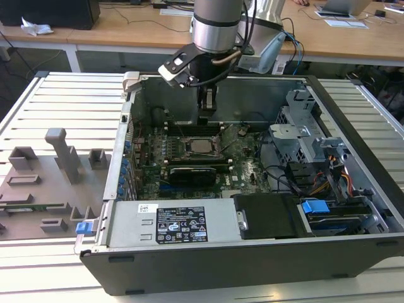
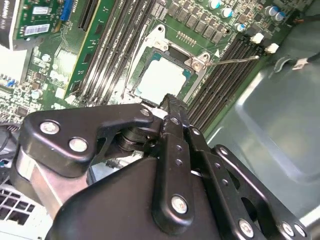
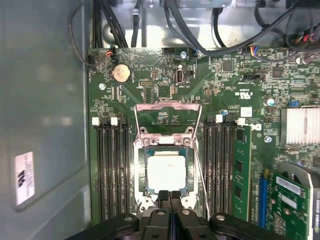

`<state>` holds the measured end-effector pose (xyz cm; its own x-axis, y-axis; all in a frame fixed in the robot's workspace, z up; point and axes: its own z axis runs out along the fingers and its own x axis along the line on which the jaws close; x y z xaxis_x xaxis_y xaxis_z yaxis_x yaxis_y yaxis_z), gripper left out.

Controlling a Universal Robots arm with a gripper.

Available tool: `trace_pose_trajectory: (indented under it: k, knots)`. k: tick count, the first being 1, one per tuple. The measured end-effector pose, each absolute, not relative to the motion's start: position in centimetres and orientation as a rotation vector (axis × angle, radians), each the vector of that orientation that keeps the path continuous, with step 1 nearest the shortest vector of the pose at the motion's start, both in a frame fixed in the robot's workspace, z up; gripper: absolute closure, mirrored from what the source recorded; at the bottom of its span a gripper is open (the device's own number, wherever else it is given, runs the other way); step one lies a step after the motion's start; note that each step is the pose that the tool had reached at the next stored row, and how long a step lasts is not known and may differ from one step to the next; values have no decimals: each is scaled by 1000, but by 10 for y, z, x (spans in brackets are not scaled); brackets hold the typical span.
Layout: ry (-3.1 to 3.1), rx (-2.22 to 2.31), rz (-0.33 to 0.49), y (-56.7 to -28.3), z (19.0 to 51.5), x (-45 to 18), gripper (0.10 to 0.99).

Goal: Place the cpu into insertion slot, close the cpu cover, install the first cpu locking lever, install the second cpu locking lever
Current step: 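Place the cpu into insertion slot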

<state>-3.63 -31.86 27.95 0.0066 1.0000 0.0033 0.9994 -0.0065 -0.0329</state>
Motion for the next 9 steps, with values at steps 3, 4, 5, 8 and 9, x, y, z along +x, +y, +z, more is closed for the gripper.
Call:
trace_pose_trajectory:
  k: [3, 4, 5, 8, 9]
  knots:
    - [-2196, -2210, 32, -319, 286, -36, 980]
    - [-2195, -2210, 31, -319, 288, -36, 980]
    - [-2195, -2210, 31, -319, 289, -36, 980]
    - [-2195, -2210, 31, -319, 290, -36, 980]
    - [-2195, -2210, 31, -319, 290, -36, 980]
